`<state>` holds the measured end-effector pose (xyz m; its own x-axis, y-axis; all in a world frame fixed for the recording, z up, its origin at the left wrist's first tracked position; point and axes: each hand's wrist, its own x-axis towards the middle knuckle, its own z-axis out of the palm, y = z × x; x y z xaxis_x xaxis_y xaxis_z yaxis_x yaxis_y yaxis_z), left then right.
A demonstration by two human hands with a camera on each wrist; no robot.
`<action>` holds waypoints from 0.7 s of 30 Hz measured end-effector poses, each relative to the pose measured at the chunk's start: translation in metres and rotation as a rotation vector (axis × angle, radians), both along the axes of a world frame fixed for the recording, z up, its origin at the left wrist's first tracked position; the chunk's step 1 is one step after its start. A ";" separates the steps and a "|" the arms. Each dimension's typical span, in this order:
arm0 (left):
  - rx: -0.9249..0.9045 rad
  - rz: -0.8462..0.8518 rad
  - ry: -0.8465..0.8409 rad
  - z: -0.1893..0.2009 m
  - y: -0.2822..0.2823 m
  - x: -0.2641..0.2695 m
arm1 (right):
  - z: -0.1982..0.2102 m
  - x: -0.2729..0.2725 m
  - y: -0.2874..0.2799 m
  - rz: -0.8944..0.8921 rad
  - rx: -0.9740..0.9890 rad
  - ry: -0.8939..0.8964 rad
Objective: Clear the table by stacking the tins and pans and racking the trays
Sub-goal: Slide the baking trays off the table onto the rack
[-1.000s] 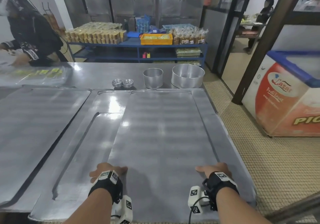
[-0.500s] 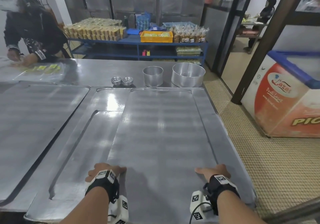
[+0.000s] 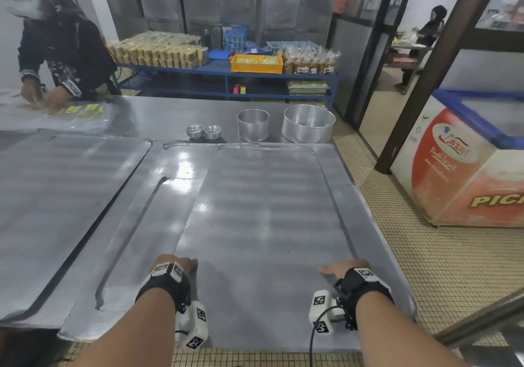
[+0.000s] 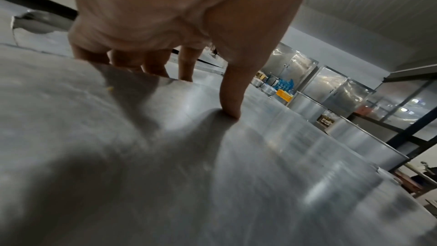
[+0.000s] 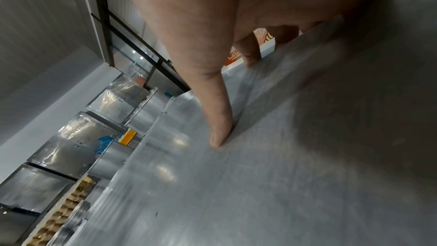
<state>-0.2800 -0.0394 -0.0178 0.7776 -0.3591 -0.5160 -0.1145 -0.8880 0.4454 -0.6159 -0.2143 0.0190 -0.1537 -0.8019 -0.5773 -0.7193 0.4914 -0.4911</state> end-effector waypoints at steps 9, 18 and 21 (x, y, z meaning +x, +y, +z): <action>0.219 -0.357 -0.166 0.032 0.058 -0.009 | 0.002 -0.009 0.061 0.011 -0.002 0.007; 0.293 -0.514 -0.211 0.035 0.117 -0.017 | -0.004 -0.021 0.124 -0.053 -0.019 -0.040; 0.228 -0.355 -0.142 0.034 0.130 -0.013 | -0.002 -0.021 0.144 -0.079 -0.021 -0.037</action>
